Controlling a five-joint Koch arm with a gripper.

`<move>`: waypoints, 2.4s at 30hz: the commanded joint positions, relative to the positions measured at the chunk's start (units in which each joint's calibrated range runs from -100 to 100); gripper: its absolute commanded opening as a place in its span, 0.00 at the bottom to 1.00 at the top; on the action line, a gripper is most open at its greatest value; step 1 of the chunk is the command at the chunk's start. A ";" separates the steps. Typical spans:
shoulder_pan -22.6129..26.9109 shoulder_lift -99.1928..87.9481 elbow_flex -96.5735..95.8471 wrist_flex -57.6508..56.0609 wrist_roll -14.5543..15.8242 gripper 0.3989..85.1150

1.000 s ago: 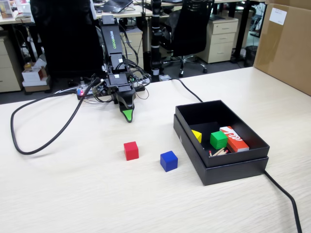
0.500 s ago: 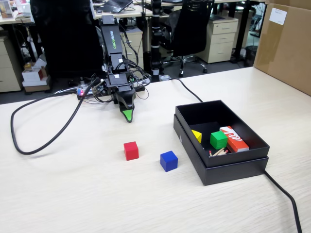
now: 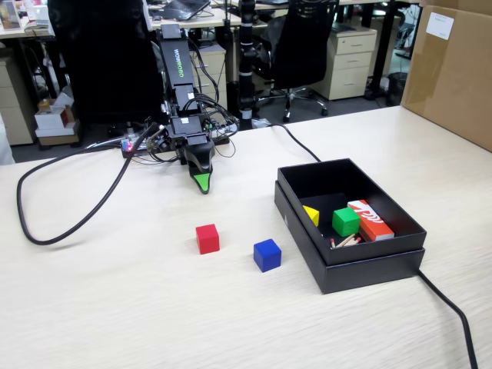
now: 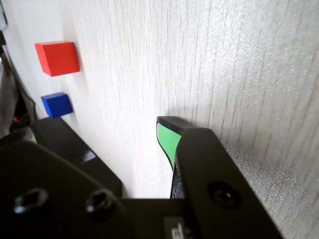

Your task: Put the red cube on top of the blue cube

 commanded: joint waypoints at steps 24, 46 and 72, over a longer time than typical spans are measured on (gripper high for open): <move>-1.66 22.34 54.82 -44.79 -0.20 0.55; -3.86 77.19 88.28 -44.79 -1.66 0.56; -3.57 86.48 88.64 -44.79 -1.66 0.55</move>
